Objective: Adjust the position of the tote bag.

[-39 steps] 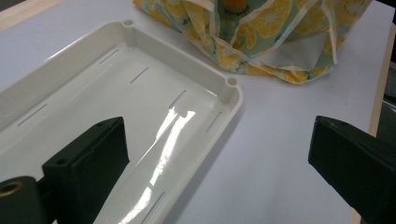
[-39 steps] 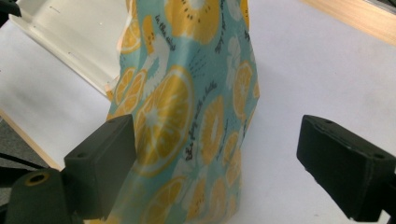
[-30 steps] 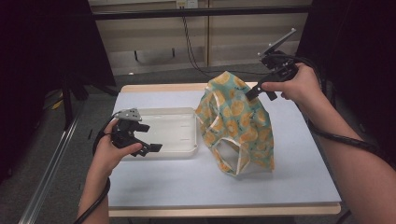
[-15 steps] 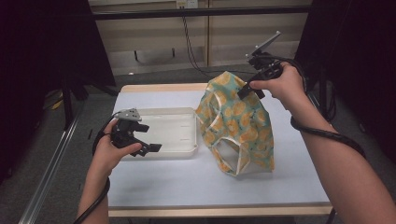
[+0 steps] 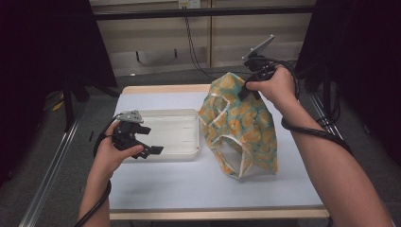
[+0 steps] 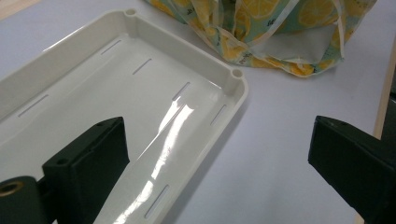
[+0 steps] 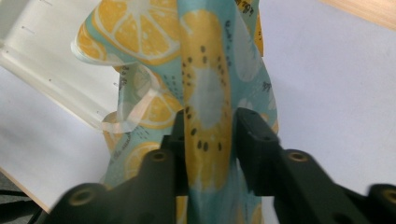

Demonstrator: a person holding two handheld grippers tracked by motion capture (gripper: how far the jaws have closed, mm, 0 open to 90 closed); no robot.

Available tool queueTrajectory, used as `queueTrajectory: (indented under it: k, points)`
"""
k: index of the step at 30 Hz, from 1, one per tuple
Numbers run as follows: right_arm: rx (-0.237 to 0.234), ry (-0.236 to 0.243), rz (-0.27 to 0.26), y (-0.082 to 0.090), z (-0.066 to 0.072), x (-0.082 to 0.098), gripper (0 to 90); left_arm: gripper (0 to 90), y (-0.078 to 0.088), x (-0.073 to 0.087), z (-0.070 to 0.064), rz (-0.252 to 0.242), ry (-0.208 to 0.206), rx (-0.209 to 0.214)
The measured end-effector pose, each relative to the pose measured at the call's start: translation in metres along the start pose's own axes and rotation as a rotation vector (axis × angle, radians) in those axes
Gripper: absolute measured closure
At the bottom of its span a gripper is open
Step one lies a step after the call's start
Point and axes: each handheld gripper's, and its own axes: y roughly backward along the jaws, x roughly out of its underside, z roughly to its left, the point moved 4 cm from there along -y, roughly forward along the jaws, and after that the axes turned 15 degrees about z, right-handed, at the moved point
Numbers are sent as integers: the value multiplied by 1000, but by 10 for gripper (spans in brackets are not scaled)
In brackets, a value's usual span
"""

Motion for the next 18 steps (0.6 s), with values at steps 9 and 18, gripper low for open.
queueTrajectory:
  k: [9,18]
  points:
    - [44,20,23,-2,0,-1,900,48,0,0,-1,4,-3,-3]
    - [34,115,60,4,-4,4,900,48,-1,0,1,1,-5,4]
